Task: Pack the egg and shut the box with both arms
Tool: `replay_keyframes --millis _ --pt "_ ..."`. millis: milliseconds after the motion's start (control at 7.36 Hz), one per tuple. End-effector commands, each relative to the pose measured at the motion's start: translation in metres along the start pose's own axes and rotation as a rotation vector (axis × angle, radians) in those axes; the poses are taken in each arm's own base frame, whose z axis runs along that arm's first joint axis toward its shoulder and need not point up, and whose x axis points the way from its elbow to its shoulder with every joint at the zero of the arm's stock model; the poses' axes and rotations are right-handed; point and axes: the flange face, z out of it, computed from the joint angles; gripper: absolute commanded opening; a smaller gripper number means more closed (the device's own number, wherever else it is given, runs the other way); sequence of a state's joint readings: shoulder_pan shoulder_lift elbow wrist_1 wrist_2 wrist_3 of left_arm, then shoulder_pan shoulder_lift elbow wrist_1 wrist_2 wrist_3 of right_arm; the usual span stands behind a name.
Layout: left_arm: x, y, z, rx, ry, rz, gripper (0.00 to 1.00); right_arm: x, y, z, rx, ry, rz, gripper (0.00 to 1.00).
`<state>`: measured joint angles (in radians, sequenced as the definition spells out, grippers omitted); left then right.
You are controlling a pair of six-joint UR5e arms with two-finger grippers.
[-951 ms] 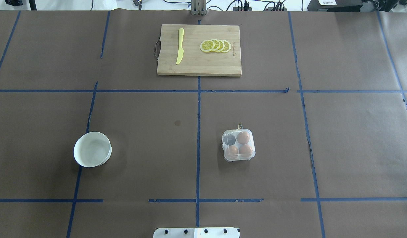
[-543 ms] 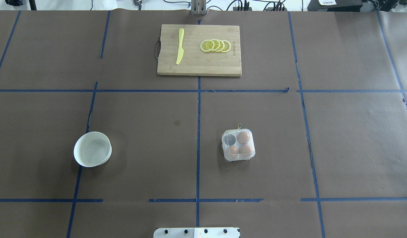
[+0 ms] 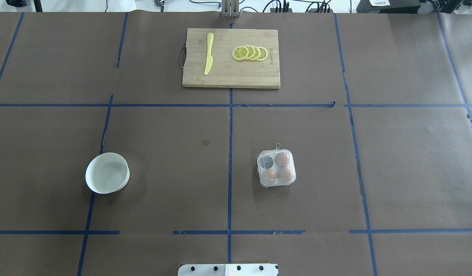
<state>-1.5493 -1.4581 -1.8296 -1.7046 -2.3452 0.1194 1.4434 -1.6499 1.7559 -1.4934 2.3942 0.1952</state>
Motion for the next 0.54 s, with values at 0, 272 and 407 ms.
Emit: replay_keyframes --millis 0,272,407 --pt "0.000 0.009 0.002 -0.009 0.002 0.069 1.00 0.000 0.001 0.003 -0.007 -0.007 0.003 1.00" --pt "0.005 0.003 -0.003 0.001 0.003 0.086 1.00 -0.003 -0.005 0.004 -0.008 -0.011 -0.002 1.00" --pt "0.002 -0.002 0.000 -0.002 -0.003 0.084 1.00 -0.016 -0.007 -0.004 0.001 -0.056 -0.018 1.00"
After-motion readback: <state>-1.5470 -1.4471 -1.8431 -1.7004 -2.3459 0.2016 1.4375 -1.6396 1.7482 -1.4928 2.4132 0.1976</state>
